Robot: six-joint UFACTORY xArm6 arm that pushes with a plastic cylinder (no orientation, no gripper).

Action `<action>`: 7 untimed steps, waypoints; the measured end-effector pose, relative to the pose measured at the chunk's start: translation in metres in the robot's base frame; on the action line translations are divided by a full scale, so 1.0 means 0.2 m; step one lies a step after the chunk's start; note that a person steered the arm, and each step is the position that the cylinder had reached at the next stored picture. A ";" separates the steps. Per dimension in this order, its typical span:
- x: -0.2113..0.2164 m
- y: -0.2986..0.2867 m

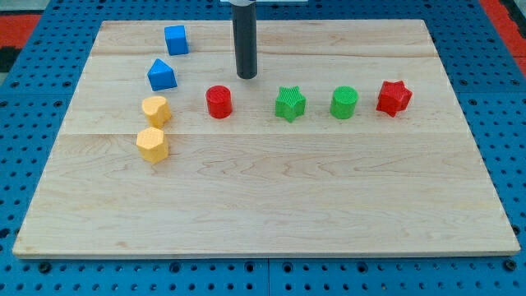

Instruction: Push green circle to green star

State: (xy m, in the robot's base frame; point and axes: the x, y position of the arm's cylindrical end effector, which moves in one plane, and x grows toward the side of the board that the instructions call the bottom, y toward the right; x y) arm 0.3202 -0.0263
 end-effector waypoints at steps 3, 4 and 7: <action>-0.02 0.54; 0.00 0.71; 0.22 0.84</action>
State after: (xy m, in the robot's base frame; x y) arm 0.3647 0.1419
